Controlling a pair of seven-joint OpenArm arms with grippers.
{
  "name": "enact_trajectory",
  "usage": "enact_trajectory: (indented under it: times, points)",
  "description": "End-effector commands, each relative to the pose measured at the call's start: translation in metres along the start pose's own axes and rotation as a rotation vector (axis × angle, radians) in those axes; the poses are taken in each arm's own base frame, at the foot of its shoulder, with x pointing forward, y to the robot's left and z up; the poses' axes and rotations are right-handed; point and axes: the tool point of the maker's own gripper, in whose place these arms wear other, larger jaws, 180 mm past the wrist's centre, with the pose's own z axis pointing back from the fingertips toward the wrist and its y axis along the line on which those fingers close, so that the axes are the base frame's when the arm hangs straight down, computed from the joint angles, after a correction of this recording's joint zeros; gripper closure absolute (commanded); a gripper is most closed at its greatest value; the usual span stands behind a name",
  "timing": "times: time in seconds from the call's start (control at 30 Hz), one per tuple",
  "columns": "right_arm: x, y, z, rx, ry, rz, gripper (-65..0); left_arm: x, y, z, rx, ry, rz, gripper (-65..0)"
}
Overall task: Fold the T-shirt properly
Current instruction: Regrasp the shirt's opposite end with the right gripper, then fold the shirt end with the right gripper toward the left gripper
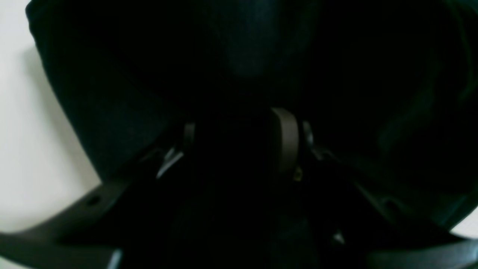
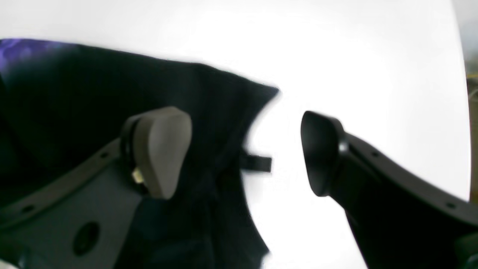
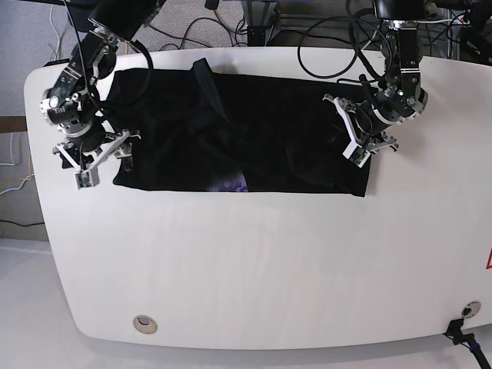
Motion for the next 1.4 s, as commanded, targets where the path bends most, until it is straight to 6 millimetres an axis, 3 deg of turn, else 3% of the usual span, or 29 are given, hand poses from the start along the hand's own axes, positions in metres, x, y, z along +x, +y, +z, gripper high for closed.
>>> enact_trajectory:
  times: [0.0,0.17,0.33,0.5,0.6,0.77,0.8,0.87,0.97,1.1,1.37]
  points:
    - [-0.002,-0.015,0.002,0.014,-0.01,-0.054,-47.6,-0.017,0.012,0.006,0.035,0.083,-0.027,-21.6]
    - [-0.032,-0.03,0.004,0.064,0.002,-0.224,-47.6,-0.019,0.013,0.007,0.037,0.089,-0.031,-21.6]
    - [-0.055,-0.014,0.002,0.138,0.027,-0.308,-47.4,-0.019,0.013,0.007,0.037,0.087,-0.031,-21.6]
    - [-0.061,0.007,-0.003,0.174,0.031,-0.346,-47.1,-0.016,0.012,0.008,0.038,0.08,-0.034,-21.6]
    - [-0.058,0.034,-0.011,0.24,0.046,-0.316,-47.1,-0.013,0.012,0.009,0.041,0.073,-0.039,-21.6]
    - [-0.058,0.044,-0.014,0.26,0.044,-0.328,-46.5,-0.017,0.01,0.009,0.039,0.08,-0.036,-21.6]
    - [-0.057,0.044,-0.014,0.26,0.043,-0.328,-44.8,-0.018,0.01,0.009,0.038,0.081,-0.035,-21.6]
    - [-0.056,0.045,-0.015,0.262,0.042,-0.326,-32.4,-0.018,0.009,0.009,0.037,0.082,-0.034,-21.6]
    - [-0.055,0.045,-0.015,0.263,0.042,-0.325,-0.8,-0.018,0.009,0.009,0.038,0.082,-0.033,-21.6]
    - [-0.045,0.065,-0.015,0.32,0.052,-0.225,0.0,-0.018,0.009,0.009,0.038,0.082,-0.033,-21.6]
    - [0.005,0.121,0.024,0.388,-0.065,-0.019,0.0,-0.019,0.008,0.008,0.035,0.085,-0.031,-21.6]
